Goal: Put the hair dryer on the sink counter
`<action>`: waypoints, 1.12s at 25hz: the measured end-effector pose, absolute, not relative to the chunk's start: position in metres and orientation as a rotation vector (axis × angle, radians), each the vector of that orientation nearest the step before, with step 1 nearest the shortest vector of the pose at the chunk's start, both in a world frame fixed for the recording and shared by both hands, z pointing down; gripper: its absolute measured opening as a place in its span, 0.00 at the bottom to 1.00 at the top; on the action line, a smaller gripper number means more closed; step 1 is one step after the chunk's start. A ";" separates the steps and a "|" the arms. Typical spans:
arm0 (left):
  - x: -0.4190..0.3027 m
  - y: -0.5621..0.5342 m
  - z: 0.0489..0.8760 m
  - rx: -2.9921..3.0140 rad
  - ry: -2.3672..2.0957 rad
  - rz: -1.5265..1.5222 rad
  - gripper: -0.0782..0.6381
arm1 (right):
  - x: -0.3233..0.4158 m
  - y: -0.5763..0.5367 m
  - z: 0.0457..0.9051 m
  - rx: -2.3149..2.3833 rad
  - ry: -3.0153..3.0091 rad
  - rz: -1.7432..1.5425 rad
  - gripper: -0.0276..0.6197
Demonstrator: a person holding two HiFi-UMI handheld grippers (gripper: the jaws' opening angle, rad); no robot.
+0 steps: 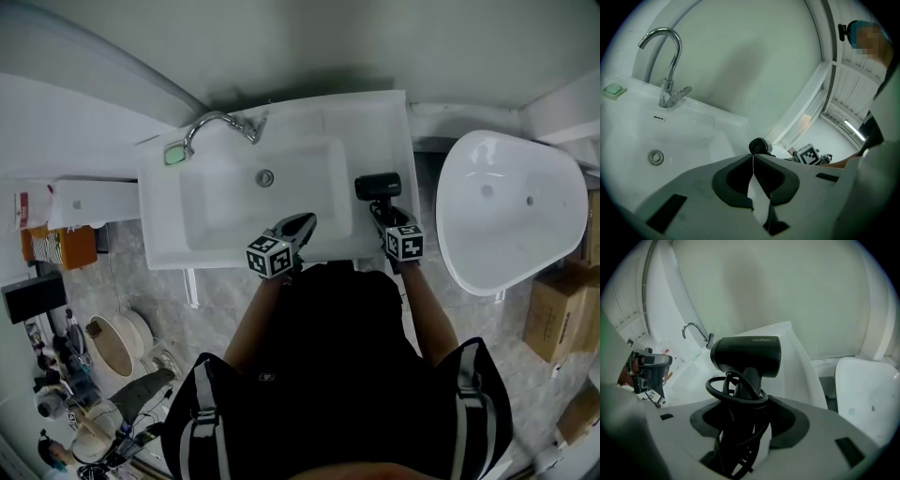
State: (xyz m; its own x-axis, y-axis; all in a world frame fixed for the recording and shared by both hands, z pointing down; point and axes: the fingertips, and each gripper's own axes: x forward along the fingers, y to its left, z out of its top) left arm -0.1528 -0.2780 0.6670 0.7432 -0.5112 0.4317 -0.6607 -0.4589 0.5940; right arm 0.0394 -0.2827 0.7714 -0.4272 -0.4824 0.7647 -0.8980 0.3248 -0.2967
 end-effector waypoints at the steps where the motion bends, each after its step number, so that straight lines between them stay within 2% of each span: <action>1: -0.155 -0.279 0.667 2.156 -0.883 0.245 0.13 | 0.039 -0.283 0.773 1.213 -2.033 0.974 0.50; 28: -0.175 -0.275 0.673 2.115 -0.937 0.202 0.13 | 0.035 -0.291 0.802 1.215 -1.855 0.966 0.51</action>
State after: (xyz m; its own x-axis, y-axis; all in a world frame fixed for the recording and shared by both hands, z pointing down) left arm -0.1750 -0.2747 0.6731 0.7132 -0.5547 0.4284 -0.6820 -0.4083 0.6067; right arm 0.0352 -0.2907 0.8017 -0.3083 -0.4099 0.8584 -0.9384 0.2793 -0.2037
